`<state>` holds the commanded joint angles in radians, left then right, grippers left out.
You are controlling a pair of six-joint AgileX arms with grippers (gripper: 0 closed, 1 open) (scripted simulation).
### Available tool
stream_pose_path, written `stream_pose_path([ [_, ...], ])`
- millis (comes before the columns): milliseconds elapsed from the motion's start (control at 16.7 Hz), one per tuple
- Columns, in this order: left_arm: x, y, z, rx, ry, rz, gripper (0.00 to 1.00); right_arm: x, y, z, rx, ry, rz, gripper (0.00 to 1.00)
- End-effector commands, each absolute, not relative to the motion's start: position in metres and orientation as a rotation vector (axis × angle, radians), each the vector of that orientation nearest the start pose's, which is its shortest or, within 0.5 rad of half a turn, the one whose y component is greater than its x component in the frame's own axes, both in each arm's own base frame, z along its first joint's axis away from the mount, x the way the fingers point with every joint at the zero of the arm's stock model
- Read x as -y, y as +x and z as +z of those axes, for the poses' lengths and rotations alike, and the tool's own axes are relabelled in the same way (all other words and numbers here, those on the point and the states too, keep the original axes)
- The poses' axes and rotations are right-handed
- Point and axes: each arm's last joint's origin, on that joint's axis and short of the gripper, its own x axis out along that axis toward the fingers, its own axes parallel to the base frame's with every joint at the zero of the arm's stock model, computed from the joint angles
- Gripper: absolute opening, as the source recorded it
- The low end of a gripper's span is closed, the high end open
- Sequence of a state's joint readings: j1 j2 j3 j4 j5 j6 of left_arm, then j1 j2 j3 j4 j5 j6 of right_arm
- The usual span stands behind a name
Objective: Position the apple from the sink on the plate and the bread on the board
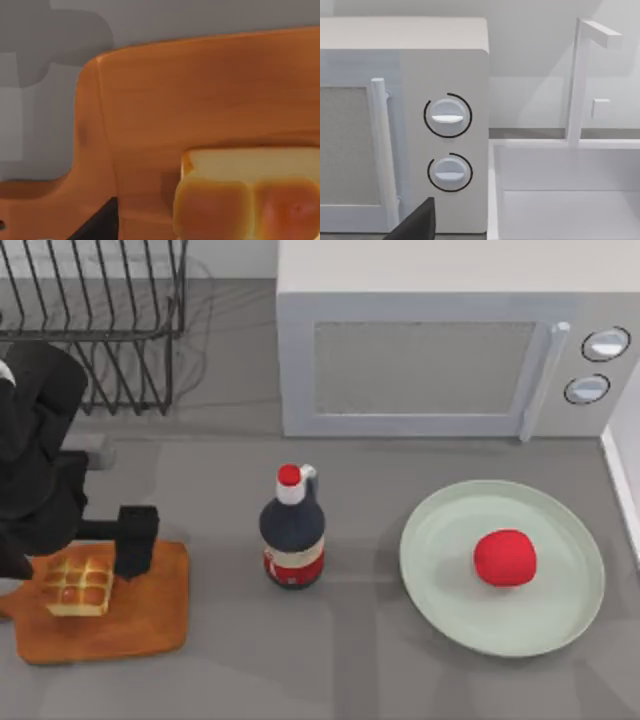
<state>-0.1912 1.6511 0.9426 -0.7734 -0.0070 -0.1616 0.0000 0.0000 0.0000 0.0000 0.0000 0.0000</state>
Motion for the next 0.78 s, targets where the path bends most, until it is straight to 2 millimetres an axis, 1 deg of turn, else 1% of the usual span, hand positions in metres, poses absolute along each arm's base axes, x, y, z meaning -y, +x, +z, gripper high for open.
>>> stream_pose_path([
  [120, 0.048, 0.266, 0.161, -1.406, 0.004, -0.038, 1.00, 0.001, 0.106, 0.160, 0.000, 0.000, 0.000, 1.00],
  [300, 0.039, 0.242, 0.176, -1.252, -0.012, -0.053, 1.00, 0.001, 0.106, 0.160, 0.000, 0.000, 0.000, 1.00],
  [600, 0.022, 0.187, 0.197, -0.879, -0.036, -0.067, 1.00, 0.001, 0.106, 0.160, 0.000, 0.000, 0.000, 1.00],
  [780, 0.014, 0.153, 0.200, -0.611, -0.040, -0.061, 1.00, 0.001, 0.106, 0.160, 0.000, 0.000, 0.000, 1.00],
])
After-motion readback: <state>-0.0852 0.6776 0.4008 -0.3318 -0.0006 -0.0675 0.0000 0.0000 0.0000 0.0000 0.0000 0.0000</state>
